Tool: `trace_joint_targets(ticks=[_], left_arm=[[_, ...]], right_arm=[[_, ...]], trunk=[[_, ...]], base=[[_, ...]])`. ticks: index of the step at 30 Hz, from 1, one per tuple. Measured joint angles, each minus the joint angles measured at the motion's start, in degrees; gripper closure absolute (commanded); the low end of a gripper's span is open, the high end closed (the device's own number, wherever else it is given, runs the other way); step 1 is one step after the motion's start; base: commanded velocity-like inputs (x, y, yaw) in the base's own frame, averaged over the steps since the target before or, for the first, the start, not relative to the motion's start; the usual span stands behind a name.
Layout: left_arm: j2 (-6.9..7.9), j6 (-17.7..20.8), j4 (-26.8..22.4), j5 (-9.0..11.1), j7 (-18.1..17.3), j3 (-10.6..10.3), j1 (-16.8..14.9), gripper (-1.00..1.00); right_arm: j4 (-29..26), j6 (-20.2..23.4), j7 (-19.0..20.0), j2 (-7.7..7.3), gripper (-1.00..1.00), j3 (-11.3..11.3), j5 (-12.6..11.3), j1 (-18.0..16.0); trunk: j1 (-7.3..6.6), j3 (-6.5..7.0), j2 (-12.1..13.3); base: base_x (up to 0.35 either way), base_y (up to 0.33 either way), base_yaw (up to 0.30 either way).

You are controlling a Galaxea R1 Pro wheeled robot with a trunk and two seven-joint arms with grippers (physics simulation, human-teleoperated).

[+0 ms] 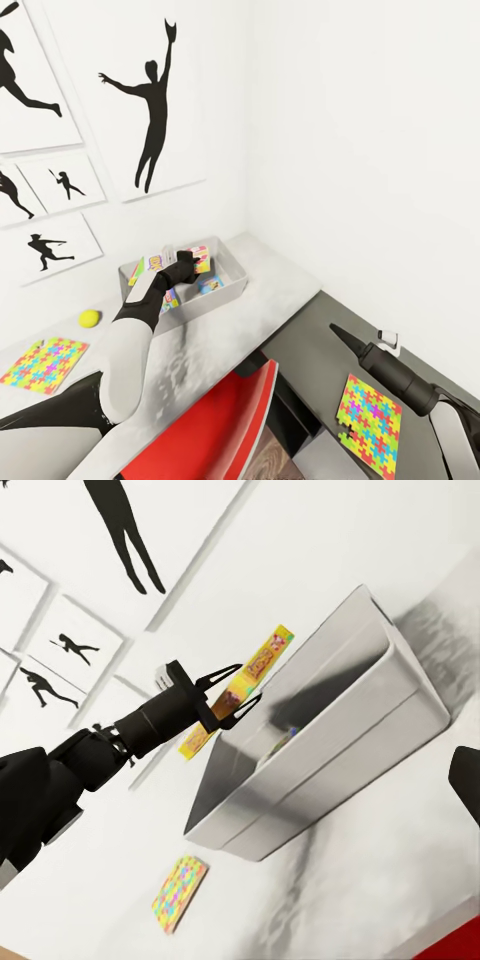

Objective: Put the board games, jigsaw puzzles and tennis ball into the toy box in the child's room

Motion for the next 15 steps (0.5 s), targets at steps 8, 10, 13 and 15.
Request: trace_joint_targets(ticks=[8, 10, 13, 15], left_arm=[[0.0, -0.01, 0.0, 0.0, 0.0, 0.0, 0.0, 1.0], [0.0, -0.02, 0.0, 0.0, 0.0, -0.05, 0.0, 1.0], [0.0, -0.04, 0.0, 0.0, 0.0, -0.08, 0.0, 1.0], [0.0, -0.05, 0.0, 0.0, 0.0, -0.08, 0.0, 1.0]], right_arm=[[0.0, -0.04, -0.01, -0.01, -1.0, 0.0, 0.0, 0.0], [0.0, -0.04, 0.0, -0.05, -1.0, 0.0, 0.0, 0.0], [0.0, -0.08, 0.0, -0.07, -1.0, 0.0, 0.0, 0.0], [0.0, -0.11, 0.0, -0.04, -1.0, 0.0, 0.0, 0.0]], trunk=[[0.0, -0.75, 0.0], [0.0, -0.94, 0.0], [0.0, -1.22, 0.0], [0.0, -1.41, 0.0]], base=[[0.0, 0.0, 0.0], [0.0, 0.0, 0.0], [0.0, 0.0, 0.0], [0.0, 0.0, 0.0]])
